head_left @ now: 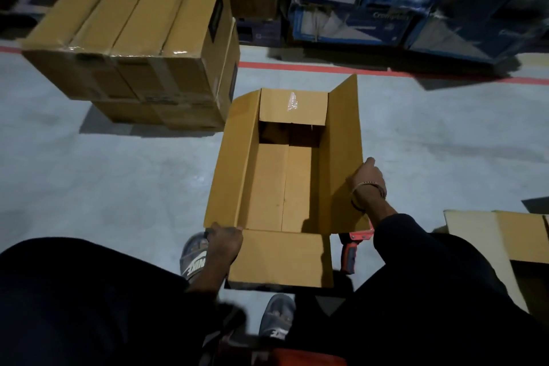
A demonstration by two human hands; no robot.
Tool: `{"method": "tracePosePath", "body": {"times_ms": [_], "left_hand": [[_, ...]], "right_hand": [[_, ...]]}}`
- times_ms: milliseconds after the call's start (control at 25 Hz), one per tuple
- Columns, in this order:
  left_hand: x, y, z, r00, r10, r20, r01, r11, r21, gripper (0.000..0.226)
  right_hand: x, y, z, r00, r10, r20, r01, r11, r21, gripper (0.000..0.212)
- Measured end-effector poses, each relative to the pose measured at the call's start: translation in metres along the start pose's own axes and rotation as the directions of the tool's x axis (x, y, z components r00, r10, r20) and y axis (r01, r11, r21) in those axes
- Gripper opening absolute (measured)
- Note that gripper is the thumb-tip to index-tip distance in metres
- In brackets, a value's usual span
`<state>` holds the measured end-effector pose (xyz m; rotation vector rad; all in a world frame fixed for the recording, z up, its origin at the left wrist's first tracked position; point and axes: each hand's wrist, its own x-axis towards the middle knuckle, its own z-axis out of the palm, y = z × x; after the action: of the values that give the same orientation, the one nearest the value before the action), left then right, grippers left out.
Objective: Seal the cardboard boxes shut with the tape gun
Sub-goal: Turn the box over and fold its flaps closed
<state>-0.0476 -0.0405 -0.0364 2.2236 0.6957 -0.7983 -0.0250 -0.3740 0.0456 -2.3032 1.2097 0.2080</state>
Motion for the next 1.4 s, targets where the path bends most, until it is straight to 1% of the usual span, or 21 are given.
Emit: {"method": "tracePosePath", "body": {"times_ms": [40, 80, 120, 200, 240, 280, 360, 440, 480, 560, 680, 760, 840, 920, 960, 1000, 1080, 1200, 1280, 1360, 1400], "left_hand": [[-0.007, -0.002, -0.002, 0.999, -0.031, 0.032, 0.031, 1.000, -0.001, 0.069], [-0.016, -0.001, -0.005, 0.993, -0.060, 0.102, 0.057, 0.998, 0.039, 0.068], [-0.022, -0.002, -0.006, 0.982, -0.071, 0.177, 0.056, 0.995, 0.088, 0.070], [-0.031, 0.000, -0.011, 0.958, -0.070, 0.277, 0.043, 0.994, 0.102, 0.072], [-0.031, 0.003, -0.015, 0.951, -0.070, 0.301, 0.049, 0.996, 0.077, 0.070], [-0.030, 0.007, -0.017, 0.947, -0.063, 0.315, 0.065, 0.998, 0.006, 0.064], [-0.034, 0.024, -0.030, 0.918, -0.085, 0.387, 0.171, 0.966, -0.193, 0.049], [-0.039, 0.040, -0.040, 0.901, -0.071, 0.429, 0.248, 0.893, -0.374, 0.058], [-0.037, 0.048, -0.041, 0.902, -0.048, 0.429, 0.251, 0.867, -0.430, 0.065], [-0.030, 0.057, -0.034, 0.920, 0.019, 0.391, 0.201, 0.835, -0.512, 0.074], [-0.014, 0.059, -0.007, 0.955, 0.082, 0.284, 0.081, 0.852, -0.518, 0.071], [0.002, 0.059, 0.005, 0.957, 0.146, 0.252, -0.019, 0.896, -0.444, 0.065], [0.025, 0.052, 0.017, 0.954, 0.236, 0.183, -0.191, 0.953, -0.235, 0.057], [0.040, 0.041, 0.020, 0.945, 0.326, 0.026, -0.326, 0.945, -0.004, 0.040], [0.045, 0.035, 0.020, 0.928, 0.368, -0.066, -0.362, 0.928, 0.082, 0.041], [0.049, 0.028, 0.017, 0.911, 0.387, -0.142, -0.367, 0.918, 0.149, 0.048], [0.057, 0.016, 0.008, 0.919, 0.338, -0.201, -0.301, 0.934, 0.191, 0.074], [0.064, 0.004, -0.002, 0.974, 0.166, -0.154, -0.148, 0.982, 0.121, 0.120], [0.072, -0.007, -0.005, 0.995, 0.016, -0.096, -0.019, 0.999, -0.035, 0.141], [0.082, -0.022, -0.006, 0.991, -0.130, -0.023, 0.119, 0.955, -0.272, 0.151], [0.080, -0.025, -0.007, 0.984, -0.178, -0.012, 0.161, 0.918, -0.362, 0.150]], "right_hand": [[-0.006, 0.004, 0.000, 0.999, -0.045, -0.021, 0.043, 0.996, -0.076, 0.050], [-0.013, 0.009, 0.002, 0.995, -0.095, -0.040, 0.086, 0.979, -0.185, 0.055], [-0.020, 0.014, 0.002, 0.986, -0.159, -0.057, 0.132, 0.935, -0.330, 0.056], [-0.030, 0.024, 0.003, 0.946, -0.324, -0.023, 0.235, 0.731, -0.640, 0.045], [-0.031, 0.028, 0.003, 0.931, -0.365, 0.024, 0.269, 0.636, -0.723, 0.037], [-0.029, 0.033, 0.004, 0.926, -0.369, 0.080, 0.299, 0.586, -0.753, 0.034], [-0.028, 0.050, 0.010, 0.942, -0.272, 0.198, 0.327, 0.600, -0.730, 0.038], [-0.027, 0.064, 0.018, 0.938, -0.194, 0.288, 0.343, 0.648, -0.680, 0.045], [-0.027, 0.065, 0.020, 0.931, -0.156, 0.331, 0.343, 0.687, -0.641, 0.049], [-0.027, 0.057, 0.024, 0.920, -0.106, 0.378, 0.325, 0.747, -0.580, 0.058], [-0.021, 0.044, 0.032, 0.925, -0.167, 0.341, 0.351, 0.721, -0.597, 0.046], [-0.012, 0.038, 0.040, 0.931, -0.228, 0.283, 0.358, 0.719, -0.596, 0.040], [-0.001, 0.031, 0.053, 0.932, -0.259, 0.254, 0.359, 0.766, -0.534, 0.041], [0.007, 0.023, 0.066, 0.929, -0.261, 0.264, 0.358, 0.814, -0.458, 0.051], [0.010, 0.019, 0.071, 0.927, -0.249, 0.281, 0.356, 0.821, -0.446, 0.058], [0.012, 0.017, 0.075, 0.926, -0.226, 0.303, 0.348, 0.824, -0.447, 0.066], [0.014, 0.016, 0.080, 0.926, -0.177, 0.332, 0.317, 0.843, -0.434, 0.079], [0.018, 0.021, 0.086, 0.926, -0.152, 0.345, 0.279, 0.892, -0.355, 0.089], [0.018, 0.026, 0.090, 0.927, -0.148, 0.344, 0.269, 0.902, -0.337, 0.088], [0.016, 0.031, 0.096, 0.918, -0.140, 0.371, 0.271, 0.905, -0.329, 0.087], [0.016, 0.033, 0.097, 0.911, -0.137, 0.388, 0.275, 0.904, -0.327, 0.087]]}}
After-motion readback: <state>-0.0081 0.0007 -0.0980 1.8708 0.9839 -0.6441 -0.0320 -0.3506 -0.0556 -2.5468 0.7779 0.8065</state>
